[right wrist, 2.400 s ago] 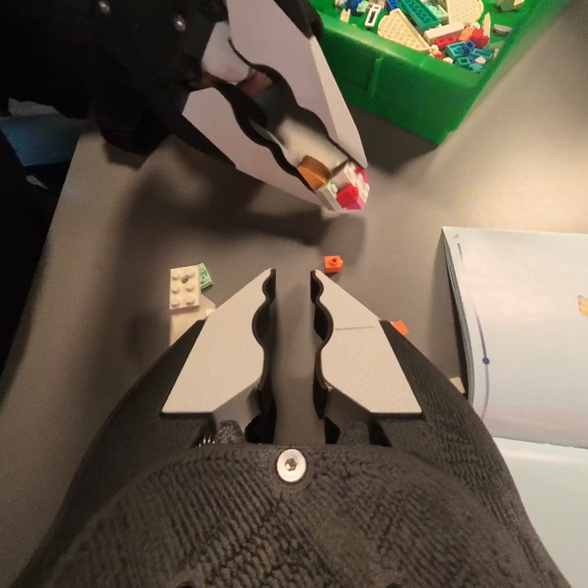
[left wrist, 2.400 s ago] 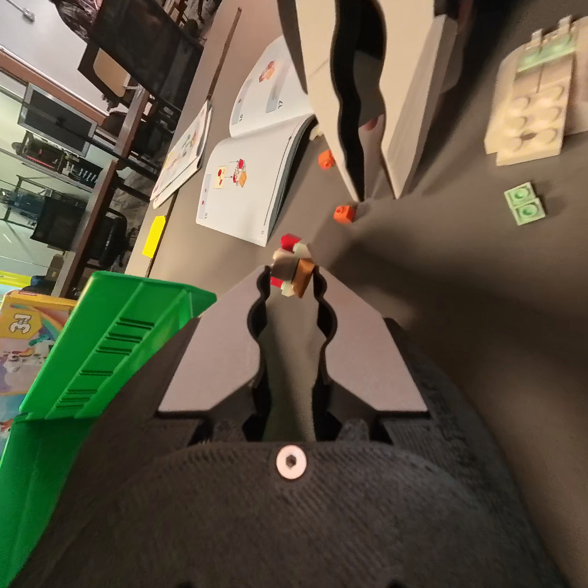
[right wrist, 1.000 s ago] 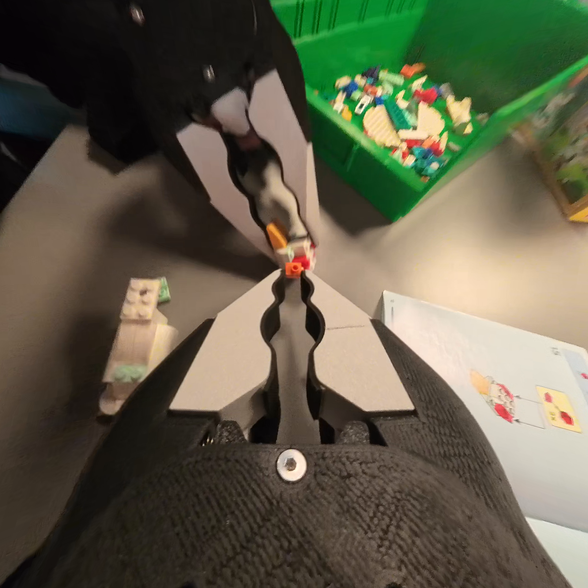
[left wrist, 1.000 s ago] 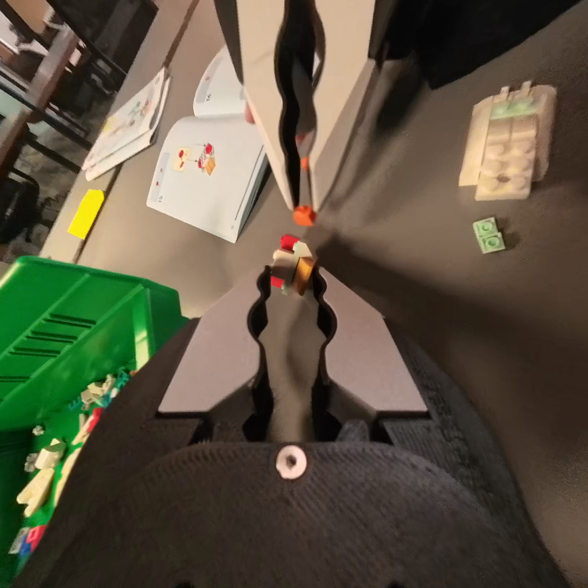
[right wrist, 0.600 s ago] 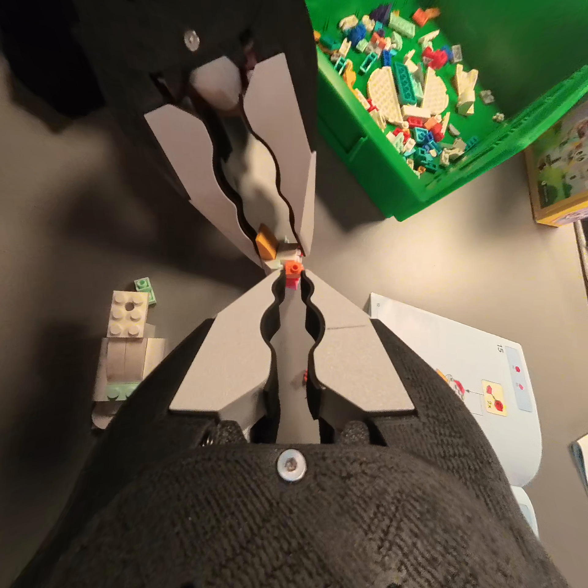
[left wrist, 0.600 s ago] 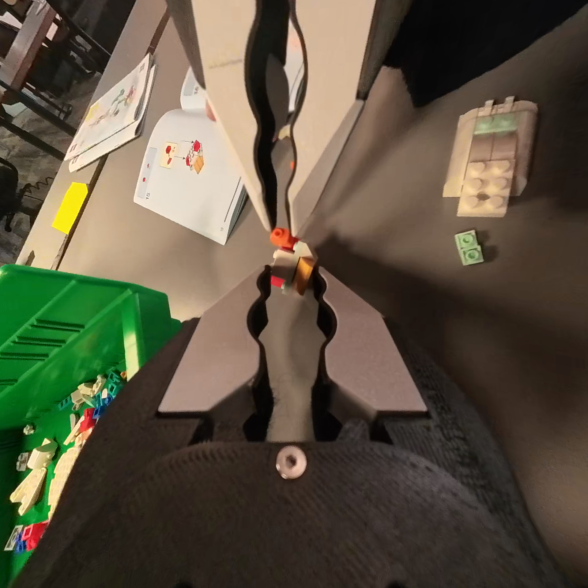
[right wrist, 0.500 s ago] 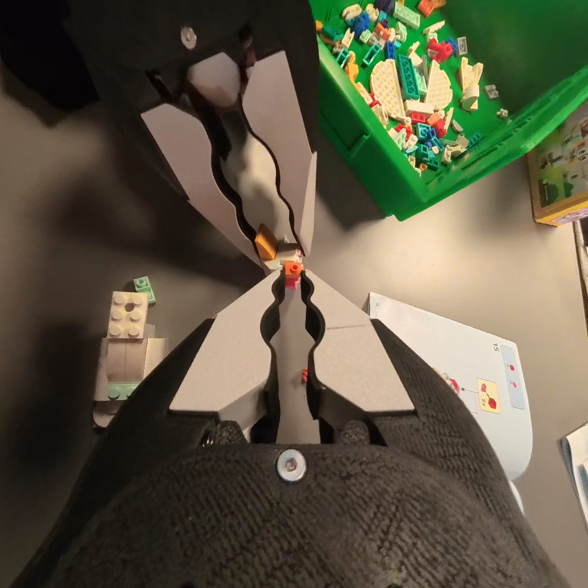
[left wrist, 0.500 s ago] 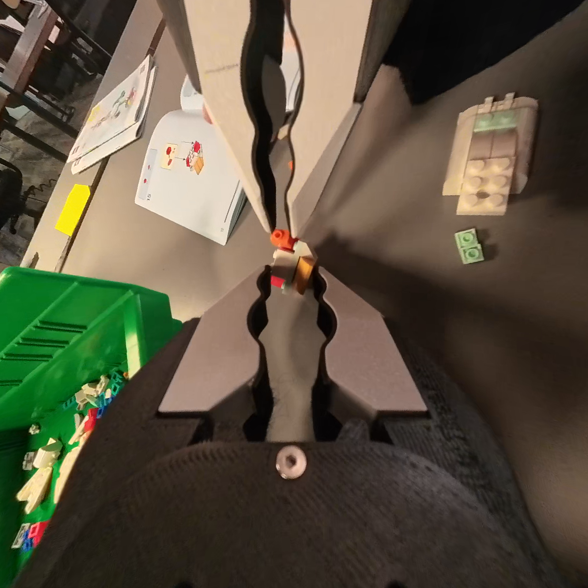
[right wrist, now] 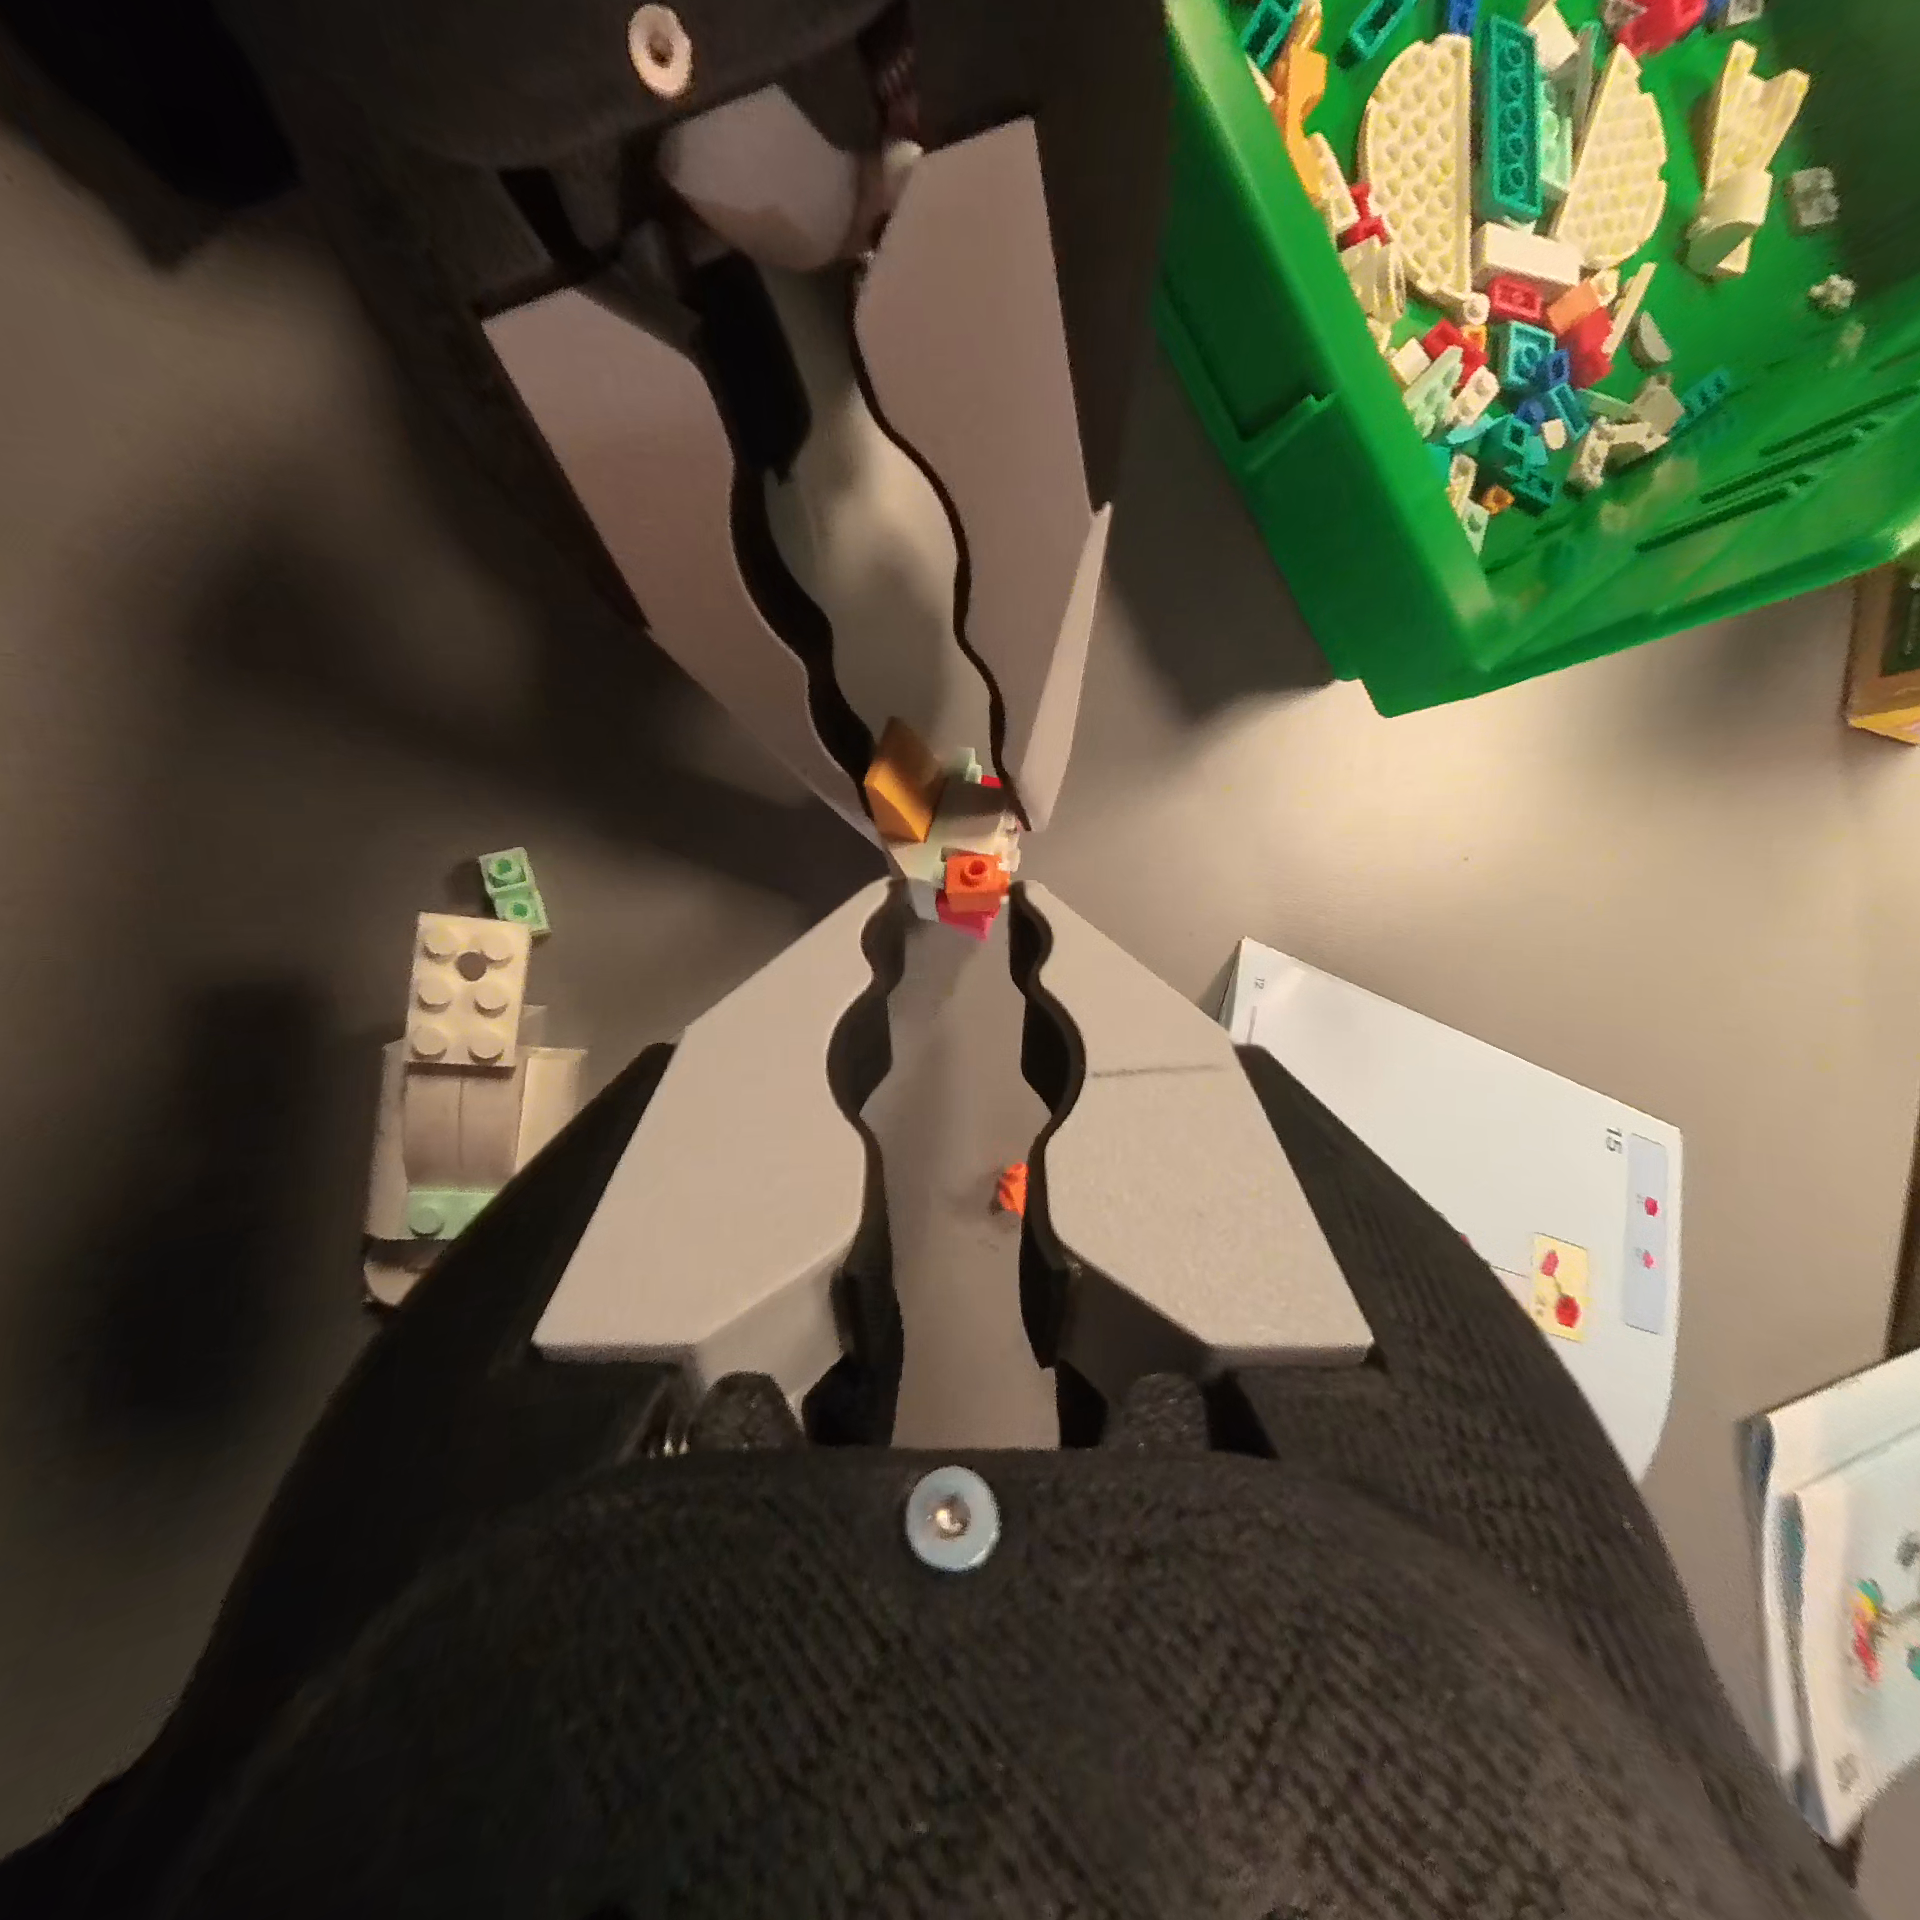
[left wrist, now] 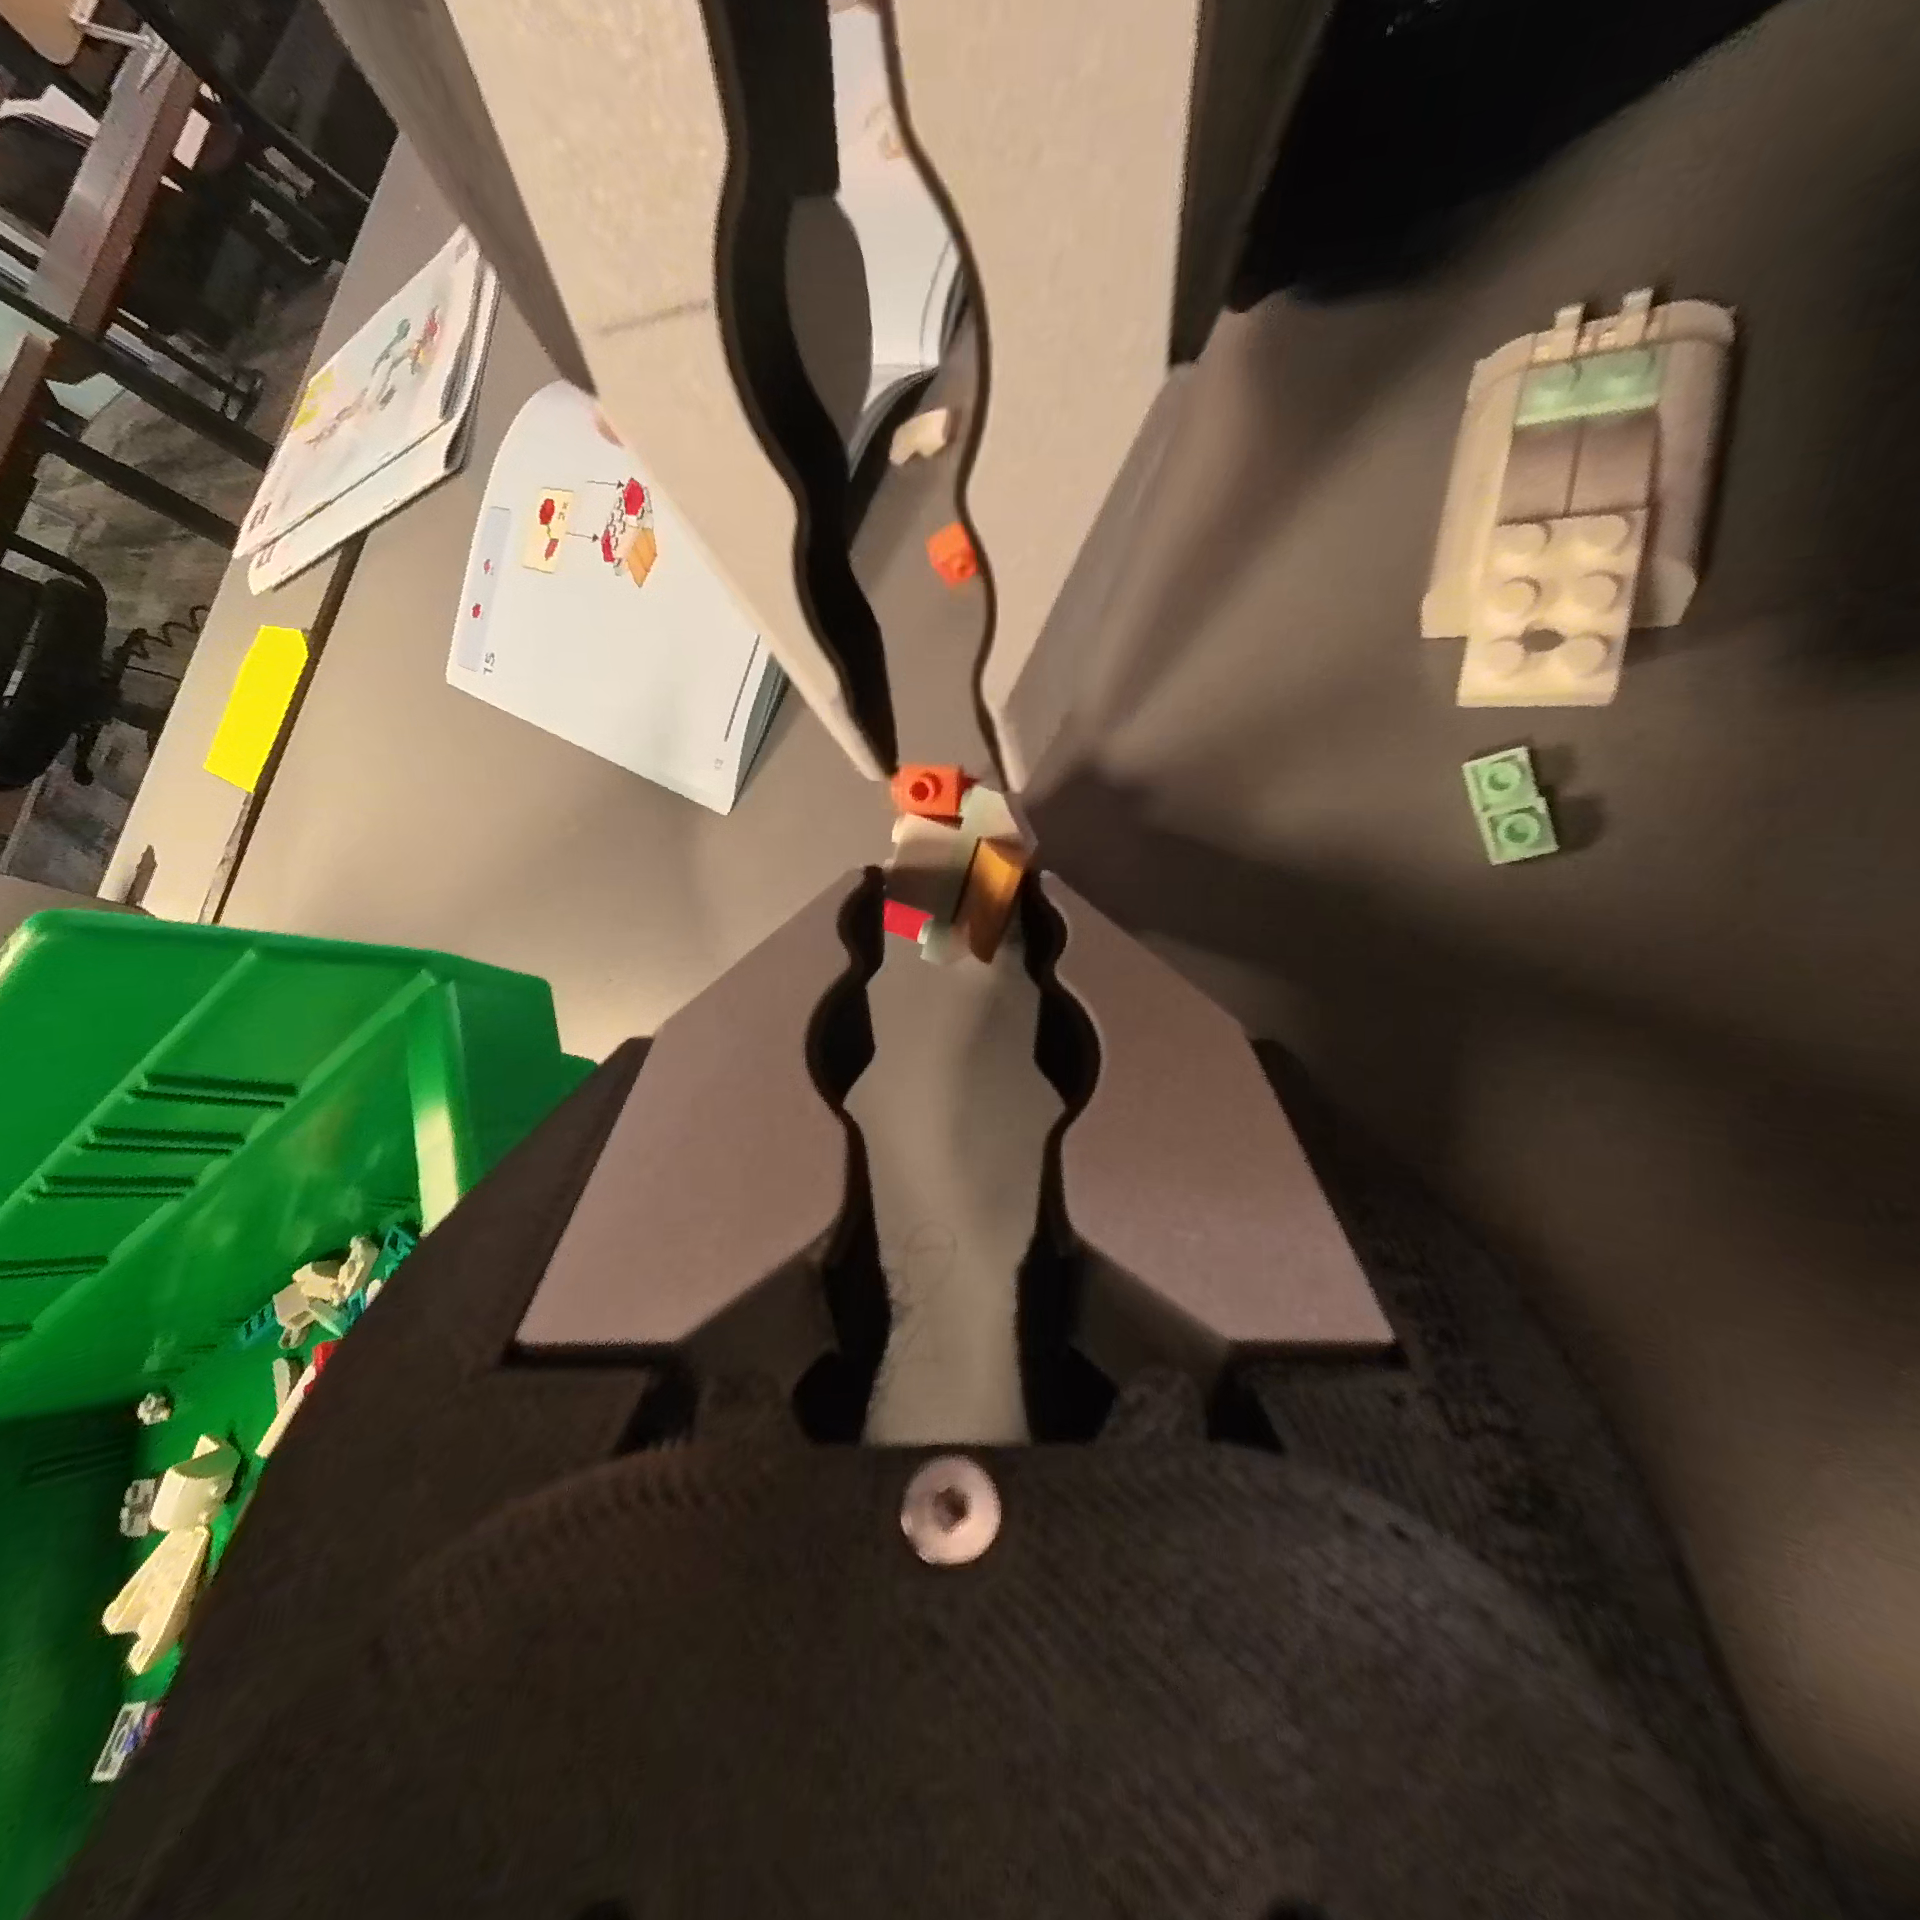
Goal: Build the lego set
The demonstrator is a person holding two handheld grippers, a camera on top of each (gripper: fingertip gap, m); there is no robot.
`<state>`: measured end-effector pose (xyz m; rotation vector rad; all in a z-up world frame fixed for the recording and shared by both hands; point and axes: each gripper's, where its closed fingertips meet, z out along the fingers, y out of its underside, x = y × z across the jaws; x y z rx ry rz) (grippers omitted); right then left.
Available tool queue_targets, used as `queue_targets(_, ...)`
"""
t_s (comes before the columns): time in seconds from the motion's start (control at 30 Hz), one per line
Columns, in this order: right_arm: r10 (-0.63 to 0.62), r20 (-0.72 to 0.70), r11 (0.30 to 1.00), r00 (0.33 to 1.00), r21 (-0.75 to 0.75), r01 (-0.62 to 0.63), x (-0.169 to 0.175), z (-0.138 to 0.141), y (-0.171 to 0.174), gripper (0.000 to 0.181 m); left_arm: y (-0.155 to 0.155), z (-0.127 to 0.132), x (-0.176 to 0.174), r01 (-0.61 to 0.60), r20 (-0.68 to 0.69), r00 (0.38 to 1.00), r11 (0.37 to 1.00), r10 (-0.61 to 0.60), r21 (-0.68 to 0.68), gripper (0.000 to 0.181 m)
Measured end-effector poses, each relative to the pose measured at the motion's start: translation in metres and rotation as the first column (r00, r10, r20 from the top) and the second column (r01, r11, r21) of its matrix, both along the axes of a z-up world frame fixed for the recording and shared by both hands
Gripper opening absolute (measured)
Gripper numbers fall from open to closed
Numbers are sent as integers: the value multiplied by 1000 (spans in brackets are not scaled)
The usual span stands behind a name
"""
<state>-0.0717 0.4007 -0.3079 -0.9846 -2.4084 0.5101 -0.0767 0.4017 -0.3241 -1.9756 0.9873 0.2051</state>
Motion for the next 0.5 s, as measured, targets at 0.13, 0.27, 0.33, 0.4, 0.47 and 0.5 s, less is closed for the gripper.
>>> queue_targets(0.13,-5,-9,1000,1000,-20,5,0,1,-1,28,0,0,2,4,12,1000,1000,-4,-4,26)
queue_targets(0.27,0,-62,1000,998,-28,-2,0,0,-5,40,0,0,3,4,36,999,1000,-3,-10,26)
queue_targets(0.33,5,-88,1000,996,-2,-5,0,-4,-5,39,0,0,3,4,54,999,1000,-3,-15,26)
queue_targets(0.4,4,-127,999,992,39,1,0,-5,-1,29,0,0,3,2,68,998,1000,-1,-19,26)
queue_targets(0.47,15,-173,998,985,62,-4,-2,-3,-1,22,0,0,3,1,77,997,1000,0,-21,26)
queue_targets(0.5,22,-193,997,981,73,-8,-2,-1,-2,21,0,0,3,1,80,997,1000,1,-22,26)
